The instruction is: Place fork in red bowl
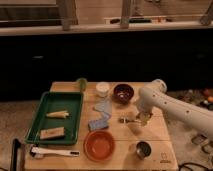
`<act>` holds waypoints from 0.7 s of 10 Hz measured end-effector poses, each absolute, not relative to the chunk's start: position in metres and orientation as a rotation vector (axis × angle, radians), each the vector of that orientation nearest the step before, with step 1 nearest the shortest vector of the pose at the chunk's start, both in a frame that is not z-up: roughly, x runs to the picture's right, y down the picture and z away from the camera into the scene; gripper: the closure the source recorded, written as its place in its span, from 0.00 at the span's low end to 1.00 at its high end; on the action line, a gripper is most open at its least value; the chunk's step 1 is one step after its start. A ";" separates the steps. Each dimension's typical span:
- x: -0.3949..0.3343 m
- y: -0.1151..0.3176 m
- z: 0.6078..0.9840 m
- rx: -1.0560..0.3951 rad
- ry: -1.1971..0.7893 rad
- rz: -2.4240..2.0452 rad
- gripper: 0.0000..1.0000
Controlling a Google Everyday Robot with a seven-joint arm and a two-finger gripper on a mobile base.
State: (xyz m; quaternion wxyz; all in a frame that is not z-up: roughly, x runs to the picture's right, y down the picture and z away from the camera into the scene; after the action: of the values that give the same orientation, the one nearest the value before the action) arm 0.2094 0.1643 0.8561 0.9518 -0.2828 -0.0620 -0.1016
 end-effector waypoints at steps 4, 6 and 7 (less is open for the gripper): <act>0.204 0.187 0.875 -0.616 -0.144 -0.176 0.59; 0.196 0.193 0.876 -0.622 -0.154 -0.181 0.79; 0.195 0.192 0.876 -0.619 -0.156 -0.181 0.87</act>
State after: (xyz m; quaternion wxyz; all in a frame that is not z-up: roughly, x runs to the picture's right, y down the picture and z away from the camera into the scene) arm 0.1950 0.1919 0.8760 0.9454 -0.3041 -0.0765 -0.0889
